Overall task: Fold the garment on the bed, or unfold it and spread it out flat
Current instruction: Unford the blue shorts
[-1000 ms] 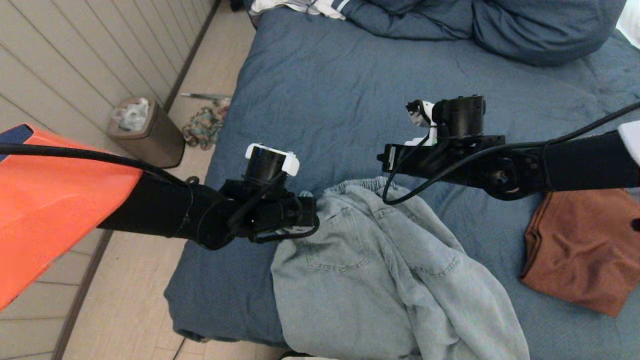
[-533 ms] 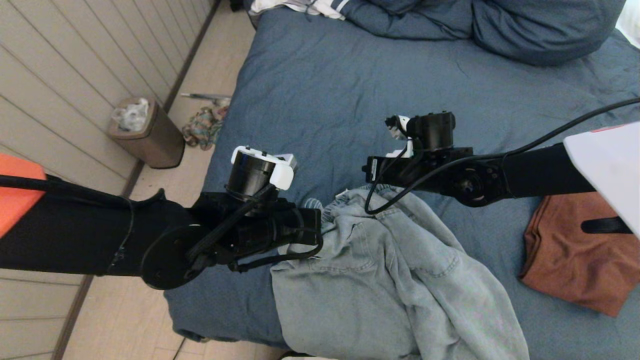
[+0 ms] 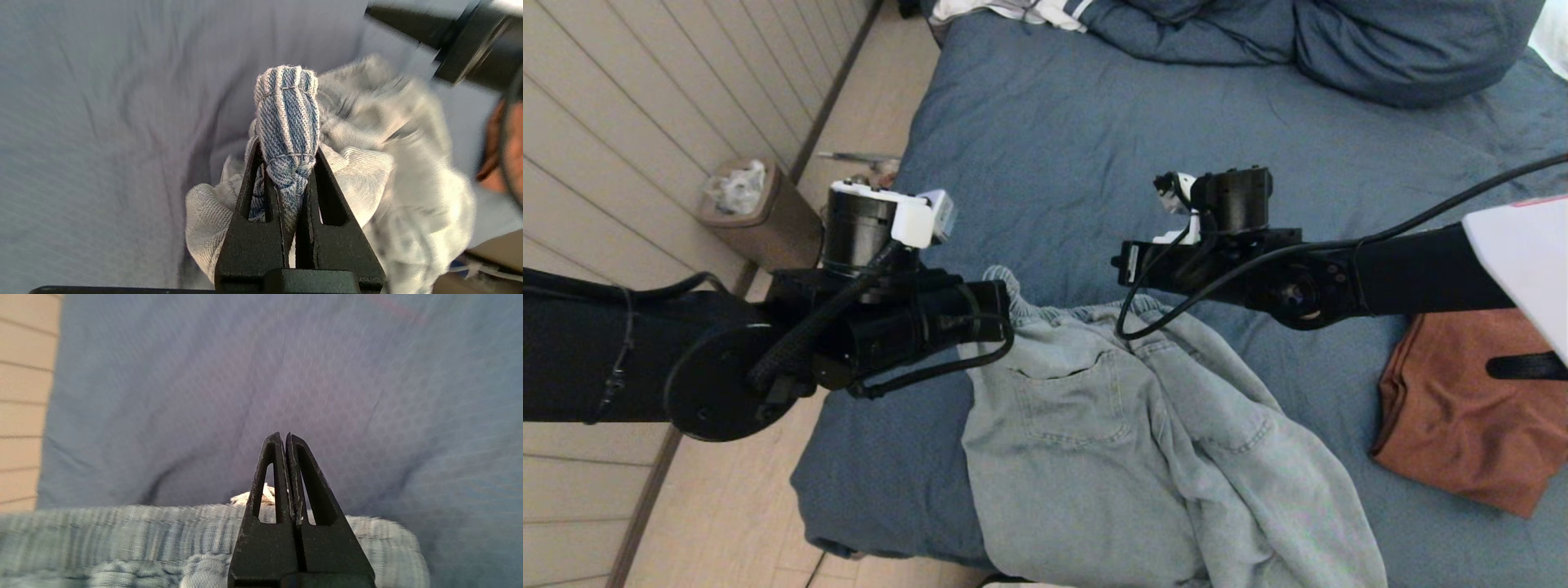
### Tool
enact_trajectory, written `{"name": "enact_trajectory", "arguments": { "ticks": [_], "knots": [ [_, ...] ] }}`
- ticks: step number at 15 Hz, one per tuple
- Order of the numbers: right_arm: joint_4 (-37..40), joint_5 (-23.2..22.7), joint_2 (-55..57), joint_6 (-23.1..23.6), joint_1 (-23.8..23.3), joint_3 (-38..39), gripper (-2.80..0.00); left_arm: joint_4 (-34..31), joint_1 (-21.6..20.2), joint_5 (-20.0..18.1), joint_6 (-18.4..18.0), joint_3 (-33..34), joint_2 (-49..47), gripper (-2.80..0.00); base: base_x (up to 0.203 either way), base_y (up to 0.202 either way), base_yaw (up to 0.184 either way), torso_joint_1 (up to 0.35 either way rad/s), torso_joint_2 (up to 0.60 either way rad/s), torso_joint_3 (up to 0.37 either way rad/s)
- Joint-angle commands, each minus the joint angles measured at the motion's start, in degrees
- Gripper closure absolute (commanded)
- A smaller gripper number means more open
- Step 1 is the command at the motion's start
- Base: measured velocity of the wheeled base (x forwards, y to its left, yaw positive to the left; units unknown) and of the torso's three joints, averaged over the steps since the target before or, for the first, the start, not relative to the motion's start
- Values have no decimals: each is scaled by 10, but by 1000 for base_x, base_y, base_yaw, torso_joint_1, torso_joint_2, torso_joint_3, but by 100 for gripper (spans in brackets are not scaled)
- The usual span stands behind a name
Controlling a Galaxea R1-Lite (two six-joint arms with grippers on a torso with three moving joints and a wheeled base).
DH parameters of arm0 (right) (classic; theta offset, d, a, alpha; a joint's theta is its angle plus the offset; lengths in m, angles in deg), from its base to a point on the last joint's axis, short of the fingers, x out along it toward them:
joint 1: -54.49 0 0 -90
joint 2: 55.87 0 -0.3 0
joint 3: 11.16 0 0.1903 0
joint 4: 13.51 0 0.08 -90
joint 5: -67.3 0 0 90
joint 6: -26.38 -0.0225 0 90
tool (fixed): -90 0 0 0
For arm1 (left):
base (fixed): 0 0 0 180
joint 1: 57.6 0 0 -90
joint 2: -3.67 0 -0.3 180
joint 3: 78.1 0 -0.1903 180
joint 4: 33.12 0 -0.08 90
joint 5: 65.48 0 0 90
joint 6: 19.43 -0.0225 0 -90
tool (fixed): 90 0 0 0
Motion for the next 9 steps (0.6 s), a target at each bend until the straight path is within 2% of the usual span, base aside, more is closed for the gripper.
{"name": "enact_trajectory", "arguments": {
  "ticks": [1, 4, 6, 9],
  "knots": [
    [-1, 0, -31, -2, 2, 1, 0, -18, -2, 1, 0, -22, 46, 0, 0, 0, 0, 0, 0, 0],
    [-1, 2, -55, -4, 1, 5, 0, -48, 15, -3, 0, -46, 72, 0, 0, 0, 0, 0, 0, 0],
    [-1, 2, -60, -9, 2, 5, 0, -48, 33, -3, 0, -33, 80, 0, 0, 0, 0, 0, 0, 0],
    [-1, 2, -38, -8, 7, 1, 0, -44, 36, -4, 1, 5, 77, 0, 0, 0, 0, 0, 0, 0]
  ]
}}
